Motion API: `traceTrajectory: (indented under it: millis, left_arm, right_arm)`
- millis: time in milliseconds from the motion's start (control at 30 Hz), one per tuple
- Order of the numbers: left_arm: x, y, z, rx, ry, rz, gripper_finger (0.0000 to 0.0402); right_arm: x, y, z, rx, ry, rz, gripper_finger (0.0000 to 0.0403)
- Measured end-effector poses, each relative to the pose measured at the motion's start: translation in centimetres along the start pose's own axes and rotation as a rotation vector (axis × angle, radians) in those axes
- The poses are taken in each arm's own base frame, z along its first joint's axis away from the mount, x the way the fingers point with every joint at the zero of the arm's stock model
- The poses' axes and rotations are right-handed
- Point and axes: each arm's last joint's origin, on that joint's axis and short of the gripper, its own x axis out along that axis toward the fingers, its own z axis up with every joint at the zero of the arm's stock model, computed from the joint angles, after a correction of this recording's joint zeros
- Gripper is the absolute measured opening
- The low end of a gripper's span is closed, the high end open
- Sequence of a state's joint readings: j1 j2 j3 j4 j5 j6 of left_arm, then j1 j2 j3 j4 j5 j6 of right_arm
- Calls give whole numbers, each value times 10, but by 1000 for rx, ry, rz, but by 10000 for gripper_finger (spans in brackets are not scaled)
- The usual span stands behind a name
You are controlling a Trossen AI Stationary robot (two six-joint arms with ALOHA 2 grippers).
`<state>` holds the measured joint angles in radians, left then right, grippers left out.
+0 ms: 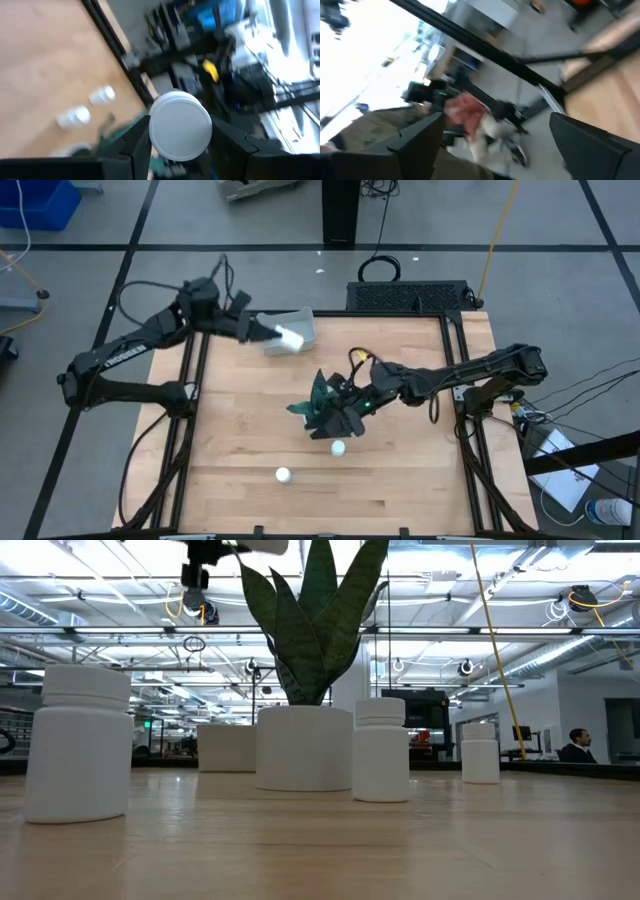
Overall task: Pick and place pill bottles into a basket
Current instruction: Put the white medicine bottle into the gray bin
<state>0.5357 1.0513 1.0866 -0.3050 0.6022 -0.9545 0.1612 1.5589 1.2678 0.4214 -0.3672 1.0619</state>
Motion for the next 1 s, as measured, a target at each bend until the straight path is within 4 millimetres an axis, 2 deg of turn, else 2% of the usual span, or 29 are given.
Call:
traceTrajectory:
  millis: [233,500,733,833,1000]
  left_arm:
    - [1,43,31,-31,-76,163,165]
    - [10,99,57,-53,-95,355,165]
    - [21,140,69,-52,-73,470,165]
    - [28,145,74,-35,-47,513,165]
    - [44,128,96,109,31,655,165]
  right_arm:
    - [-3,26,10,-111,-103,252,356]
    - [-21,60,20,-290,-272,597,357]
    - [-25,64,21,-324,-310,647,357]
    - [-25,64,21,-325,-310,648,357]
    - [-25,64,21,-325,-309,648,357]
